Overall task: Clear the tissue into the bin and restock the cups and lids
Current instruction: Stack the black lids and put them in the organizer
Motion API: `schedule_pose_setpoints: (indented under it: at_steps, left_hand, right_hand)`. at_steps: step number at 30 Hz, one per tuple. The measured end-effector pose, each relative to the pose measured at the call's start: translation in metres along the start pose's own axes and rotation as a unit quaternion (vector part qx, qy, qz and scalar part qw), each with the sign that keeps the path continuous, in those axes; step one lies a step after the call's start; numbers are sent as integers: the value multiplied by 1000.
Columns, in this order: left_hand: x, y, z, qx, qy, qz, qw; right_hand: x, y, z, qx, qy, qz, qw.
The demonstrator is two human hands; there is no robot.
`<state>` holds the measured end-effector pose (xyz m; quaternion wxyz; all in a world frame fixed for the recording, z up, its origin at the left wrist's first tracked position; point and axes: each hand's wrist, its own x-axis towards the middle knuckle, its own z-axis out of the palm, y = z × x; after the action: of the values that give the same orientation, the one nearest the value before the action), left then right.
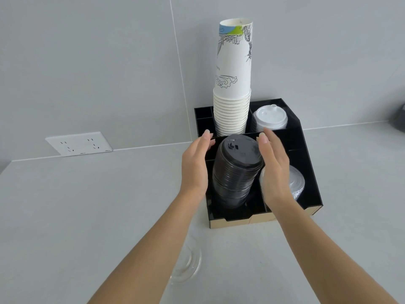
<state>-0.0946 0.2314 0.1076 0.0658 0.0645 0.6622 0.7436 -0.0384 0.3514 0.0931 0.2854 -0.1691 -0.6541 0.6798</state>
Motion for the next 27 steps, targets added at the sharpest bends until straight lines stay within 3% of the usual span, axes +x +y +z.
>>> schedule_pose_setpoints:
  at_steps: [13, 21, 27]
  left_hand:
    - [-57, 2, -69, 48, 7, 39, 998]
    - [-95, -14, -118, 64, 32, 1, 997]
    - [-113, -45, -142, 110, 22, -49, 993]
  right_hand:
    - [-71, -28, -3, -56, 44, -53, 996]
    - [-139, -5, 21, -82, -13, -7, 997]
    - [-174, 32, 40, -194, -94, 27, 976]
